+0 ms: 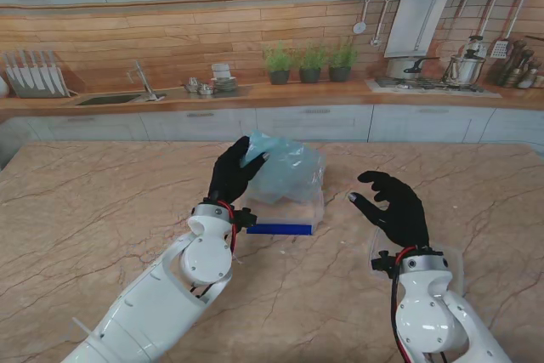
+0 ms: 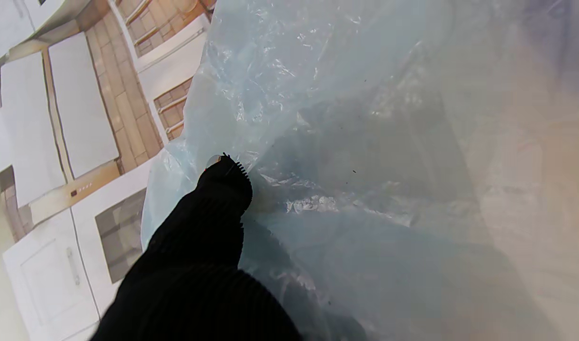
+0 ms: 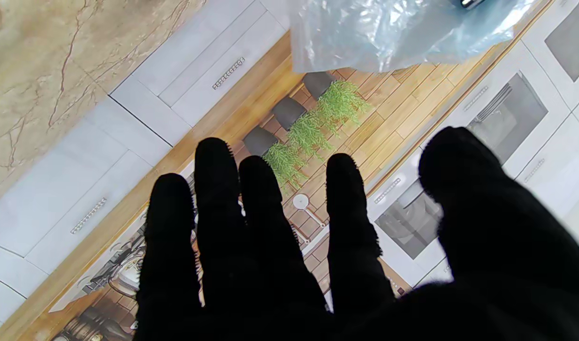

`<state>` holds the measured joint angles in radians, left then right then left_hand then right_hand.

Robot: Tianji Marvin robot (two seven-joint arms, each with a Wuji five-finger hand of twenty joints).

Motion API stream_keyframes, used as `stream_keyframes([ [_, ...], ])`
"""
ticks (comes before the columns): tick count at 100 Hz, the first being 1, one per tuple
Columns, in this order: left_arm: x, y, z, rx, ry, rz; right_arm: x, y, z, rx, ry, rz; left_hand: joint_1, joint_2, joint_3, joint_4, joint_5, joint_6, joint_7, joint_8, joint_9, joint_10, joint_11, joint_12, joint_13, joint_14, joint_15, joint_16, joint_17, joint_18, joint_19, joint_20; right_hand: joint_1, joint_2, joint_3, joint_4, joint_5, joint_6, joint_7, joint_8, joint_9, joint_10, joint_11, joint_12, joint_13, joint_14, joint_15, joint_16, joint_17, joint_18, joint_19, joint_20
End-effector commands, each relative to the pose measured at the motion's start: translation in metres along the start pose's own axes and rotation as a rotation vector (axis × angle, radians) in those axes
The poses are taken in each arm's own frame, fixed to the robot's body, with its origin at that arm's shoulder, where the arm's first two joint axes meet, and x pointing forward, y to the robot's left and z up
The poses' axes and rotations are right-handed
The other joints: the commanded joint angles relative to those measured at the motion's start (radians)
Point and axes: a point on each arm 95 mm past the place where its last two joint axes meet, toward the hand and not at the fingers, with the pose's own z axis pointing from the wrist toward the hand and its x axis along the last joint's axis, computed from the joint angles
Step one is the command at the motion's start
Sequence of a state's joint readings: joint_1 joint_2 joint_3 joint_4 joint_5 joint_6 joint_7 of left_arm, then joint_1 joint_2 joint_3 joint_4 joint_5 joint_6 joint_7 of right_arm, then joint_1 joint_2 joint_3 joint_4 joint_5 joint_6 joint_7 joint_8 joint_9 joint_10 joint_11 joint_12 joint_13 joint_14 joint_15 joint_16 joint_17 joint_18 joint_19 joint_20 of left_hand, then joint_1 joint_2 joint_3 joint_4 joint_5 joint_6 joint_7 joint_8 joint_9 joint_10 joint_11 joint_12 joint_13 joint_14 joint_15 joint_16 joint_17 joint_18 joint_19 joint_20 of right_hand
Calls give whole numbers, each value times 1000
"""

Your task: Fold the bubble film and place it into the plastic crate

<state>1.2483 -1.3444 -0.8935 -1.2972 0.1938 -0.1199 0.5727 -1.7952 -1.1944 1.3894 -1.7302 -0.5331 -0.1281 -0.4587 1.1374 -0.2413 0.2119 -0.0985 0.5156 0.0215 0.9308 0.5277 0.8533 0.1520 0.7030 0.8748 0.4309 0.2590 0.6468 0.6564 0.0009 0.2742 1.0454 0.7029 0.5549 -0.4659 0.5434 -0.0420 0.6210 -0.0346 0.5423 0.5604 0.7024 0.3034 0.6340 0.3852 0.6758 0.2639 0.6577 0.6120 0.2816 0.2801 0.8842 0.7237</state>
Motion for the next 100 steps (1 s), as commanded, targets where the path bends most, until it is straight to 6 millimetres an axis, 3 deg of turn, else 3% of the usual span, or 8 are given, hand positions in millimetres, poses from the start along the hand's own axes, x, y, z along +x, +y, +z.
stream_keyframes([
  [1, -6, 9, -3, -16, 10, 50, 3, -2, 0, 5, -3, 8, 49, 46, -22, 20, -35, -45, 12, 19, -27, -33, -16, -7, -20, -40, -5, -12, -18, -17, -19, -14, 7, 47, -18, 40, 3, 5, -18, 9, 13, -4, 6, -2, 16, 4, 14, 8, 2, 13, 33, 11],
  [34, -20, 19, -4, -30, 11, 175, 3, -3, 1, 15, -13, 29, 119, 37, -11, 15, -38, -50, 28, 25, -8, -31, -36, 2, -13, -28, 8, -15, -2, 0, -23, -27, 6, 60, -24, 41, 7, 7, -20, 11, 17, -1, 7, -2, 18, 7, 18, 9, 0, 16, 35, 5],
  [68, -18, 33, -17, -72, -11, 130, 0, -3, 2, 11, -23, 20, 118, 18, -9, 20, -16, -26, 25, 5, 14, -8, -35, 0, -15, -10, 8, -25, -20, 13, -45, -56, 3, 72, -34, 43, 6, 7, -24, 12, 17, -2, 6, -3, 17, 7, 18, 9, 0, 15, 36, 2],
  [81, -14, 36, -22, -96, -15, 134, -1, -3, 1, 9, -29, 28, 114, 3, 14, 20, -4, -18, 25, -2, 20, 4, -29, -5, -18, -4, 7, -32, -37, 10, -64, -76, 4, 72, -35, 44, 7, 9, -24, 12, 17, -1, 6, -3, 17, 9, 19, 9, -2, 16, 35, 1],
  [84, -13, 37, -23, -99, -15, 136, -1, -3, 1, 8, -30, 26, 73, -16, 89, 7, -1, -13, 27, -6, 21, 8, -12, -14, -20, -2, 12, -42, -43, 10, -59, -92, 4, 72, -36, 44, 7, 9, -24, 12, 17, -1, 6, -3, 18, 9, 20, 9, -1, 16, 36, 1],
  [100, -4, 38, -27, -94, -23, 120, -1, -3, 2, 7, -37, 25, 47, -31, 133, -3, 11, 1, 22, -16, 31, 26, 43, -31, -20, 7, 18, -42, -62, 14, -77, -107, 5, 75, -37, 46, 6, 8, -25, 12, 17, -1, 6, -3, 16, 8, 19, 9, -3, 16, 35, 0],
])
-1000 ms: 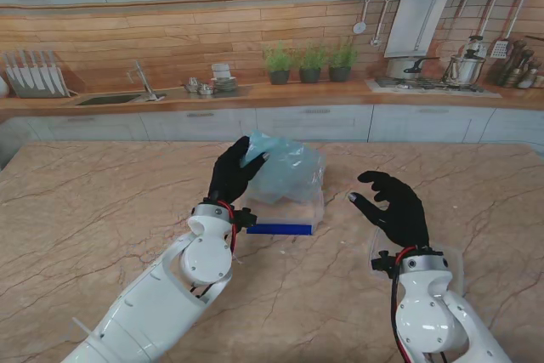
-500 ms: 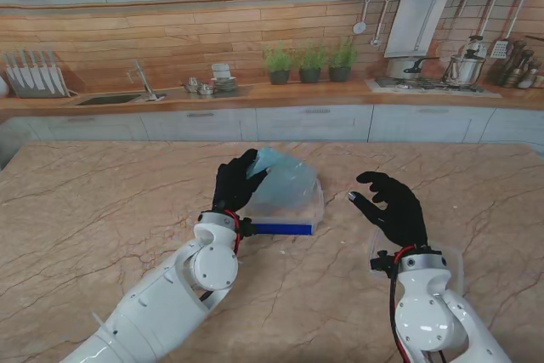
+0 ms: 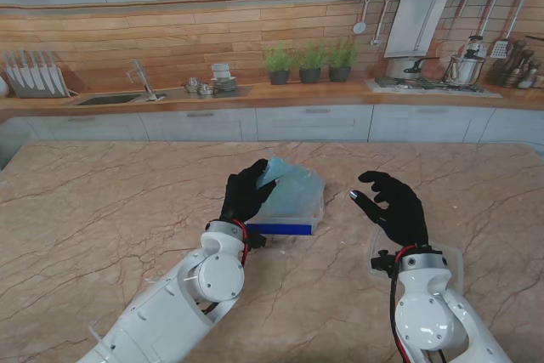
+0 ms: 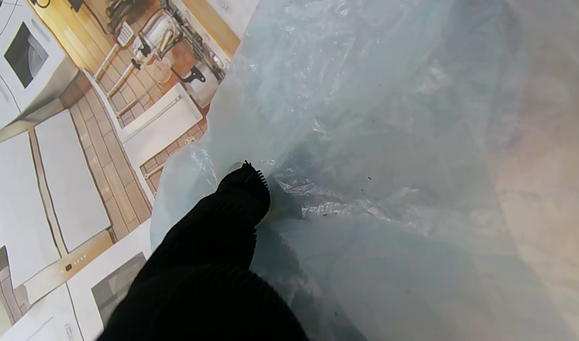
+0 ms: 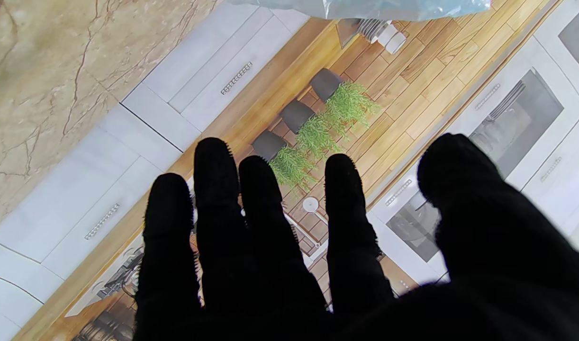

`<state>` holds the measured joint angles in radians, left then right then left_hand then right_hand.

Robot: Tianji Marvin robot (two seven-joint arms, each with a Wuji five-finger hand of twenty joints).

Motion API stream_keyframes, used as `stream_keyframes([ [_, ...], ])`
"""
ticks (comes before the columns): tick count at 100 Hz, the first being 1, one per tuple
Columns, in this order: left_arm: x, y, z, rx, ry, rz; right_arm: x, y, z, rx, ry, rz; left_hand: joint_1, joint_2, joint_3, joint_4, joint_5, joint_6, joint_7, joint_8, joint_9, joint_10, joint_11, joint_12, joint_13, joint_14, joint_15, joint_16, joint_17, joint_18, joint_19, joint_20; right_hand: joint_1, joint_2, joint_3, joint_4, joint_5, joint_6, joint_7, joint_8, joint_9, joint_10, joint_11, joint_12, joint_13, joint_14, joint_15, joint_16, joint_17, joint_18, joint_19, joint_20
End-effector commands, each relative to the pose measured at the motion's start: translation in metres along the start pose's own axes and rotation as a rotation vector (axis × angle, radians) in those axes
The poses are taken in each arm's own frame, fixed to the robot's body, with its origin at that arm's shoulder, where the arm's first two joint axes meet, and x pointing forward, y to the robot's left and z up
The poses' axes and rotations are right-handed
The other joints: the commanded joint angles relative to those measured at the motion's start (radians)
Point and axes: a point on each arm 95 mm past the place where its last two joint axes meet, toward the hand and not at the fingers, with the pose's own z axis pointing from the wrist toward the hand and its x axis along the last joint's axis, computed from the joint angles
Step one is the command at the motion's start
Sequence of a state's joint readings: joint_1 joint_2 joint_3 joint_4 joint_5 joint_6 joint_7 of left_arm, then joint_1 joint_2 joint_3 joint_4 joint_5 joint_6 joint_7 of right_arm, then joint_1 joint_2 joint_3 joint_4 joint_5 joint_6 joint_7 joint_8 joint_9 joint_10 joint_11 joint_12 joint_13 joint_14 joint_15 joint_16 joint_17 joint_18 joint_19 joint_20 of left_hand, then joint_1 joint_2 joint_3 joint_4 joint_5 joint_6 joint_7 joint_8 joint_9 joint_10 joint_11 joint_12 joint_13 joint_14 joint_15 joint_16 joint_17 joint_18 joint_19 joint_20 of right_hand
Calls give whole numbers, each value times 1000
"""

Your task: Fold the bubble film and place it into the plastic crate

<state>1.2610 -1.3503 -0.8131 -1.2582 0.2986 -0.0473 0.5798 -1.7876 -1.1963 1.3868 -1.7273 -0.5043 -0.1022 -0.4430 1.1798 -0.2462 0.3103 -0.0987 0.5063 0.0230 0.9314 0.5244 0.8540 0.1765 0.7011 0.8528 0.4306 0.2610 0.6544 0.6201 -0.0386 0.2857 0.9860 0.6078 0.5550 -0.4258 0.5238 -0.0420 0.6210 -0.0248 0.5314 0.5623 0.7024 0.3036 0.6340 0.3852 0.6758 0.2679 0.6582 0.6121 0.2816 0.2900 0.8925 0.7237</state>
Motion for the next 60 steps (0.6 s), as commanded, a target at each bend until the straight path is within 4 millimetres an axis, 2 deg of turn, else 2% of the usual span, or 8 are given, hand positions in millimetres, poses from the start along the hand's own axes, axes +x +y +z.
stream_keyframes([
  [1, 7, 4, -4, 1, -2, -25, 2, -2, -1, -3, -5, 9, 4, -27, 35, -3, 20, 0, 21, -13, 31, 0, 47, -9, -20, 4, 12, -6, -23, 2, -19, -12, 5, 35, -18, 46, 6, -2, -14, 10, 16, -1, 6, -3, 16, 4, 19, 9, -3, 6, 27, 0],
  [8, 11, 4, -5, 14, -20, -34, 1, -2, 0, -3, -6, 7, -11, -34, 55, -8, 22, 12, 24, -26, 36, 4, 85, -32, -15, 8, 22, -6, -24, 3, -23, -24, 4, 36, -19, 46, 6, -1, -15, 10, 17, -1, 6, -3, 17, 5, 20, 9, -2, 6, 28, 0],
  [20, 13, 5, -2, 46, -130, -6, 1, -2, 0, -3, -11, 8, -45, -52, 100, -18, 29, 57, 31, -59, 42, 22, 146, -64, -24, 46, 57, -4, -9, 3, 39, -26, 5, 36, -20, 47, 7, -2, -15, 10, 13, 1, 5, -3, 16, 6, 18, 9, -2, 6, 27, -1],
  [33, 9, 8, 2, 58, -211, -15, -1, -2, 1, -6, -23, 6, -82, -52, 106, -16, 24, 84, 36, -70, -2, 55, 139, -92, -78, 67, 57, -16, -19, 1, 69, -38, 5, 37, -21, 48, 5, 0, -17, 10, 12, 0, 4, -4, 14, 7, 18, 9, -2, 5, 28, -1],
  [40, 5, 9, 4, 58, -240, -27, -1, -2, 1, -8, -26, 6, -95, -48, 103, -12, 23, 72, 44, -55, -78, 83, 37, -125, -142, 63, 25, -40, -34, -15, 63, -58, 5, 37, -21, 48, 4, 1, -17, 10, 12, 1, 5, -4, 13, 6, 18, 9, -3, 5, 27, -1],
  [47, 4, 9, 5, 54, -260, -42, 0, -3, 1, -7, -29, 7, -101, -55, 114, -10, 46, 94, 50, -49, -202, 94, -97, -183, -232, 46, -31, -73, -51, -44, 24, -91, 4, 37, -22, 48, 5, 1, -17, 10, 12, 2, 4, -4, 14, 6, 18, 9, -3, 6, 28, -1],
  [50, 3, 9, 6, 51, -267, -42, 0, -3, 2, -5, -30, 7, -106, -58, 121, -10, 49, 116, 53, -49, -261, 97, -121, -274, -267, 40, -53, -88, -47, -53, -16, -119, 4, 39, -22, 49, 4, 0, -18, 10, 11, 1, 4, -4, 13, 7, 18, 9, -3, 6, 27, -1],
  [60, 0, 10, 9, 41, -276, -27, 0, -4, 2, 1, -31, 9, -115, -69, 141, -11, 66, 160, 58, -60, -382, 97, -215, -371, -342, 14, -134, -131, -35, -89, -198, -217, 4, 40, -22, 49, 4, 0, -18, 10, 11, 2, 5, -4, 14, 6, 18, 9, -3, 6, 28, -2],
])
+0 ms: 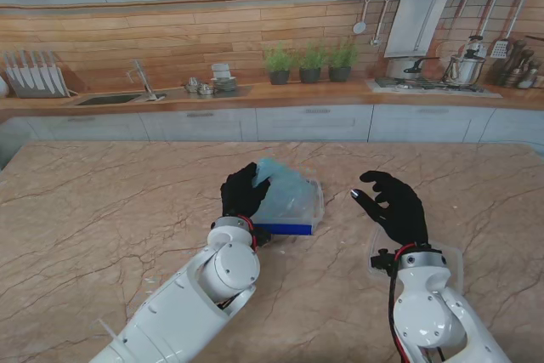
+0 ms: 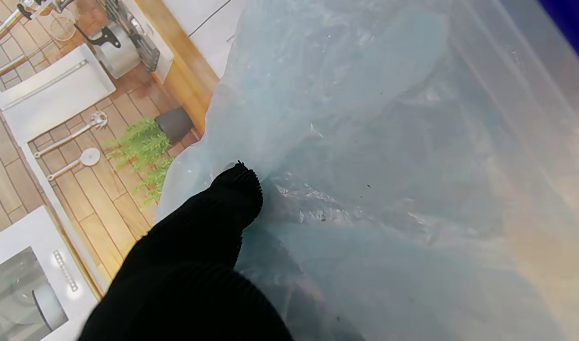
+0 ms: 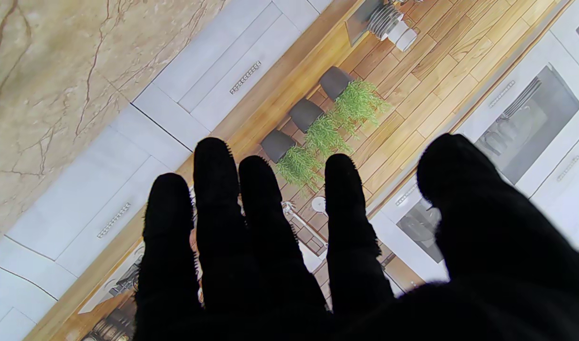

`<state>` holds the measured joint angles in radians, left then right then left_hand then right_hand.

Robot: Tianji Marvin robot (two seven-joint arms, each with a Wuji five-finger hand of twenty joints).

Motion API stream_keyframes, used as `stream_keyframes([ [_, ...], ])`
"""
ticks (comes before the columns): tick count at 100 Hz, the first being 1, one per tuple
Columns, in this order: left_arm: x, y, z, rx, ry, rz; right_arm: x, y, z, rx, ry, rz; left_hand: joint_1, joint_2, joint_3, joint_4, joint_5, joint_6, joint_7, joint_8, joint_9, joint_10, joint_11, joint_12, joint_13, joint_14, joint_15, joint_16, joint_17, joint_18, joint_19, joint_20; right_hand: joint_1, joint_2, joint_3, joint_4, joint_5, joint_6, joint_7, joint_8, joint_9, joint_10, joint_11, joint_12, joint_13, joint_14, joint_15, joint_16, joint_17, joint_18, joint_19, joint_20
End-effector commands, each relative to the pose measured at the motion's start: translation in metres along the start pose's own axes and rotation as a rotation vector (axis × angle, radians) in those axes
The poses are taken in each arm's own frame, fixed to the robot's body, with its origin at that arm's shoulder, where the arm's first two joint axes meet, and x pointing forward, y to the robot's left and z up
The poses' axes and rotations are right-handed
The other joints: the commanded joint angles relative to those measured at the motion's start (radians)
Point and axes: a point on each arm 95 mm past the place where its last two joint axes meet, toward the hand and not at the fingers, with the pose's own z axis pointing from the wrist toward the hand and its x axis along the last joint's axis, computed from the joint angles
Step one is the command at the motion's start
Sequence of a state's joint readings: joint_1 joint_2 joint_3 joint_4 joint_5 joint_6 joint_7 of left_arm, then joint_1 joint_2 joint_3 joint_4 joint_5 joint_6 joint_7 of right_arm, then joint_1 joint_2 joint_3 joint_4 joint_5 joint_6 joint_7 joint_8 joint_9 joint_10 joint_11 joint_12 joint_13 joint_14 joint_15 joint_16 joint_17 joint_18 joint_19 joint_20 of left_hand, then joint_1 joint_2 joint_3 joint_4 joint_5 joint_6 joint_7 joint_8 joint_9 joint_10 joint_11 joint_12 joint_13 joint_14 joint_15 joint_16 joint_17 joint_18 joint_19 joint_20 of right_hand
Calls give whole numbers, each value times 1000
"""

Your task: Fold the bubble film and place it into the plastic crate

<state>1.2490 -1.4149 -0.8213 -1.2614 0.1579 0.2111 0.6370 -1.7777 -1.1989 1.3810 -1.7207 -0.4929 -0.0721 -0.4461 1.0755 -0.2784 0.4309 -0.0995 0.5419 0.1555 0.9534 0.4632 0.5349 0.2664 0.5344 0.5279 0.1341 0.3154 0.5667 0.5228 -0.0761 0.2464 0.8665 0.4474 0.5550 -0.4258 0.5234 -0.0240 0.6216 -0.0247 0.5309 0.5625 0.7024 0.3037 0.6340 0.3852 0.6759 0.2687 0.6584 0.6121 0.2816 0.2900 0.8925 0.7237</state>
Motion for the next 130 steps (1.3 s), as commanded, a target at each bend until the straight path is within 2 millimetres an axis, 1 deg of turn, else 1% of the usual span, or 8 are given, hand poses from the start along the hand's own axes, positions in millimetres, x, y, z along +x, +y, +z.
stream_keyframes([
  [1, 0, 3, 2, -12, -6, 11, 2, -3, 0, 6, -2, 9, -12, -39, 23, -10, 32, 30, 36, 1, -71, 7, -54, -53, -45, -42, -61, -42, 5, -52, -97, -65, 4, 39, -22, 31, 4, 0, -17, 10, 11, 1, 4, -4, 14, 5, 18, 8, -4, 6, 27, -2],
  [18, -1, 5, 5, -31, -23, 50, 2, -4, 1, 15, -2, 10, -15, -58, 66, -19, 45, 75, 29, -8, -167, 10, -107, -117, -49, -62, -242, -114, 32, -143, -493, -236, 4, 40, -23, 32, 4, 1, -17, 10, 10, 0, 4, -5, 14, 4, 18, 8, -4, 6, 27, -2],
  [25, 0, 6, 6, -42, -36, 71, 1, -4, 2, 18, -2, 10, -26, -69, 85, -17, 38, 83, 20, -9, -193, 13, -119, -129, -56, -66, -289, -122, 28, -167, -617, -260, 4, 40, -23, 32, 4, 1, -18, 10, 11, 1, 4, -5, 14, 5, 18, 8, -5, 7, 27, -2],
  [43, 3, 8, 8, -83, -43, 138, 1, -5, 3, 26, -4, 12, -34, -84, 117, -21, -30, 42, 15, 35, -247, 3, -130, -136, -72, -78, -358, -85, 21, -187, -773, -103, 4, 42, -24, 33, 4, 0, -18, 10, 10, 2, 4, -5, 13, 6, 18, 8, -5, 7, 27, -3],
  [76, 1, 17, 11, -138, -12, 270, 0, -8, 5, 49, -7, 18, -82, -69, 155, 2, -89, -10, -169, -8, -308, -5, -173, -171, -86, -72, -403, -89, 21, -165, -798, -94, 4, 45, -26, 34, 9, 0, -17, 11, 11, 4, 4, -5, 11, 8, 18, 9, -6, 7, 26, -3],
  [86, -1, 20, 13, -156, -11, 311, 2, -8, 5, 59, 2, 17, -158, -21, 213, 42, -118, 16, -277, -26, -334, -10, -187, -201, -89, -71, -415, -91, 21, -158, -804, -96, 7, 47, -25, 34, 13, -9, -15, 12, 11, 3, 4, -5, 11, 8, 18, 9, -8, 8, 25, -3],
  [92, -3, 22, 15, -163, -12, 333, 4, -8, 6, 61, 15, 12, -188, 9, 232, 74, -204, 30, -366, -55, -338, -12, -220, -232, -90, -68, -418, -90, 21, -155, -804, -96, 14, 44, -23, 35, 18, -10, -12, 13, 12, 3, 4, -5, 13, 7, 19, 9, -8, 9, 25, -3],
  [130, -10, 27, 22, -187, -10, 450, 23, -26, 20, 161, 112, -14, -193, -45, 272, 73, -390, 43, -497, -146, -348, -8, -287, -291, -94, -56, -430, -97, 19, -142, -803, -93, 52, 25, -9, 36, 34, -31, 6, 18, 32, -13, 13, -1, 34, -8, 22, 9, 5, 7, 25, -4],
])
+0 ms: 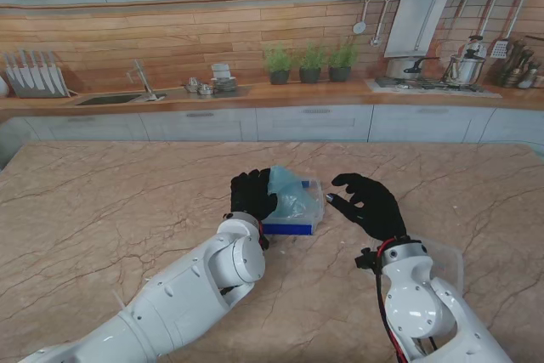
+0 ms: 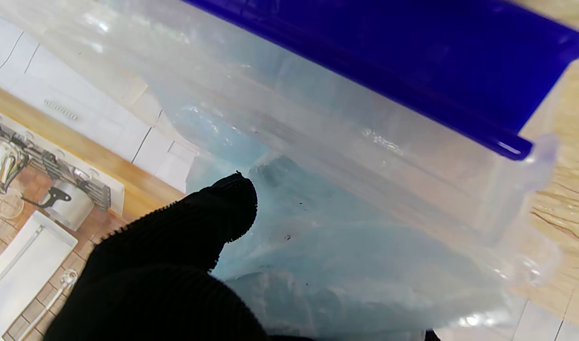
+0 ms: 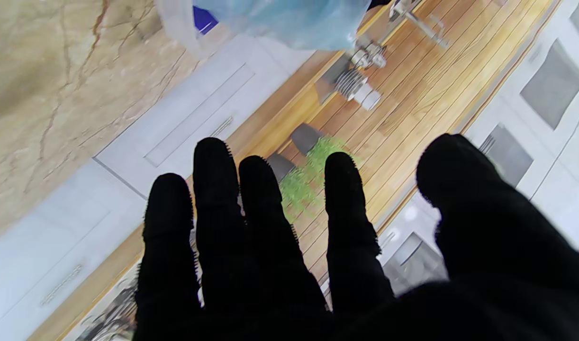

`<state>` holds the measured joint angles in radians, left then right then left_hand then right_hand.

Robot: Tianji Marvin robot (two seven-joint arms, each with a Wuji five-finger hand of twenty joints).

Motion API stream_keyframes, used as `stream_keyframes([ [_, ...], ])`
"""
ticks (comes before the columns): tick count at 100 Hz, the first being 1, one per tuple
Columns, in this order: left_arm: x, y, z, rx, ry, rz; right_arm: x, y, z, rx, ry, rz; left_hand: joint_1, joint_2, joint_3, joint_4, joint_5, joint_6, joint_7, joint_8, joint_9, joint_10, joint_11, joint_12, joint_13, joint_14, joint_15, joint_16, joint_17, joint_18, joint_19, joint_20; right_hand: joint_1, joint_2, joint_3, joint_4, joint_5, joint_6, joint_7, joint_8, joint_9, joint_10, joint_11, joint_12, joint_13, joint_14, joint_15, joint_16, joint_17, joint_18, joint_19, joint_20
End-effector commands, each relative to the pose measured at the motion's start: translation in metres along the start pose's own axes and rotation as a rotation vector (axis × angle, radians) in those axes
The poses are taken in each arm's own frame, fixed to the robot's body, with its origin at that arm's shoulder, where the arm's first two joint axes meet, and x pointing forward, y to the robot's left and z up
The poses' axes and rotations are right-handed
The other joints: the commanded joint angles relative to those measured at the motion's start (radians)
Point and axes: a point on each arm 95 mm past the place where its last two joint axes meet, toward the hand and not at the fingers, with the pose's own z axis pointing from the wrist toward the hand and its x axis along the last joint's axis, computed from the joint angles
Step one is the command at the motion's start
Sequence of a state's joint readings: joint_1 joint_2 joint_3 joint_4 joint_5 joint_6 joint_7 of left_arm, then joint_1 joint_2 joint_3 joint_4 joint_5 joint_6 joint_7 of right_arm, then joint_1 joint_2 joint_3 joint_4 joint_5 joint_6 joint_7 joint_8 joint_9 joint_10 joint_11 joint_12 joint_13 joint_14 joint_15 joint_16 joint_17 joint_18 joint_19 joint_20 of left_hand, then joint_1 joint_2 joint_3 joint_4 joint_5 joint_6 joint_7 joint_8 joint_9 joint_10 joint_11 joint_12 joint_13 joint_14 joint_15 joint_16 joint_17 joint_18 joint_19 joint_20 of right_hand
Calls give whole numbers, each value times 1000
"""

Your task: Fold the bubble film and place it into the plastic crate

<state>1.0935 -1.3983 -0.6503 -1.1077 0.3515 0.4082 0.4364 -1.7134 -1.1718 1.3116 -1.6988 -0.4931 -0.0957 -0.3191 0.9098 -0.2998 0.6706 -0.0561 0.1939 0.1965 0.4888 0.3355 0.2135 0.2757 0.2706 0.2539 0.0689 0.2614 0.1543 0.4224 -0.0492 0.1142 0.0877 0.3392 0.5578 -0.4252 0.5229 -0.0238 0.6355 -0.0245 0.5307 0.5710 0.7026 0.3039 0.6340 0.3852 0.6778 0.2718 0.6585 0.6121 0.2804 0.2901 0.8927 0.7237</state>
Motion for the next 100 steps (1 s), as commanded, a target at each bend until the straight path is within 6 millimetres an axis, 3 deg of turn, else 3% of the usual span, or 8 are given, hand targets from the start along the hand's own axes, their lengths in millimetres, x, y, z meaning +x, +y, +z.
stream_keyframes([
  [1, 0, 2, 0, -5, -1, 7, 6, -3, 9, 5, 33, -19, -27, -24, 33, 29, -40, 1, -32, -19, -27, -17, -24, -17, -29, -2, -18, 3, -8, -10, -24, 15, 55, 16, 6, 23, 16, -34, 37, -22, 36, -16, 15, -1, 37, -13, 23, 9, 9, 9, 26, -5],
  [9, -2, 2, 1, -6, 1, 23, 7, -9, 19, 29, 55, -49, -26, -23, 35, 28, -41, -4, -28, -22, -27, -16, -28, -19, -30, -2, -19, 3, -8, -10, -24, 15, 104, -22, 51, -1, 4, -55, 141, -100, 52, -29, 27, 3, 55, -24, 30, 10, 24, 6, 39, -5],
  [37, -4, 4, 2, -8, 7, 47, 10, -26, 64, 143, 116, -188, -22, -17, 36, 27, -23, -18, -9, -25, -27, -14, -33, -19, -29, 1, -17, 4, -10, -4, -22, 19, 132, -102, 219, -37, -66, -148, 121, -97, 45, -52, 74, 23, 68, -55, 77, 31, 41, -19, 96, 4],
  [60, -4, 6, 1, -11, 9, 44, 17, -43, 92, 205, 135, -242, -21, -16, 37, 26, -12, -14, -4, -27, -27, -14, -33, -16, -29, 3, -17, 4, -10, -2, -22, 21, 104, -137, 253, -17, -104, -124, 91, -82, 39, -58, 96, 32, 71, -65, 105, 41, 48, -31, 127, 11],
  [73, -5, 7, 0, -9, 12, 37, 23, -52, 100, 226, 139, -274, -20, -15, 38, 26, -8, -12, -2, -28, -26, -14, -31, -14, -28, 3, -15, 5, -10, 1, -21, 23, 49, -268, 319, -23, -214, -64, 19, -92, -8, -70, 108, 33, 49, -77, 117, 44, 47, -46, 147, 5],
  [81, -7, 7, -1, -9, 16, 37, 24, -58, 106, 249, 138, -302, -20, -15, 38, 26, -2, -13, -1, -28, -26, -14, -29, -12, -27, 4, -13, 5, -10, 1, -19, 25, 42, -283, 341, -25, -253, -44, 9, -98, -54, -77, 108, 34, 36, -92, 122, 47, 46, -56, 150, 4],
  [93, -8, 8, -2, -10, 18, 35, 25, -67, 114, 255, 140, -327, -21, -14, 38, 26, -1, -9, -1, -29, -25, -13, -26, -10, -27, 6, -12, 5, -11, 2, -18, 27, 55, -264, 357, -28, -223, -48, 55, -83, -51, -80, 134, 41, 47, -102, 156, 58, 58, -61, 168, 7],
  [100, -9, 8, -3, -12, 20, 35, 25, -72, 119, 258, 134, -325, -19, -14, 38, 26, 0, -8, -3, -30, -24, -13, -24, -9, -27, 5, -12, 4, -12, 3, -18, 27, 69, -250, 364, -27, -145, -66, 98, -68, -22, -86, 146, 42, 67, -99, 171, 62, 67, -59, 177, 7],
])
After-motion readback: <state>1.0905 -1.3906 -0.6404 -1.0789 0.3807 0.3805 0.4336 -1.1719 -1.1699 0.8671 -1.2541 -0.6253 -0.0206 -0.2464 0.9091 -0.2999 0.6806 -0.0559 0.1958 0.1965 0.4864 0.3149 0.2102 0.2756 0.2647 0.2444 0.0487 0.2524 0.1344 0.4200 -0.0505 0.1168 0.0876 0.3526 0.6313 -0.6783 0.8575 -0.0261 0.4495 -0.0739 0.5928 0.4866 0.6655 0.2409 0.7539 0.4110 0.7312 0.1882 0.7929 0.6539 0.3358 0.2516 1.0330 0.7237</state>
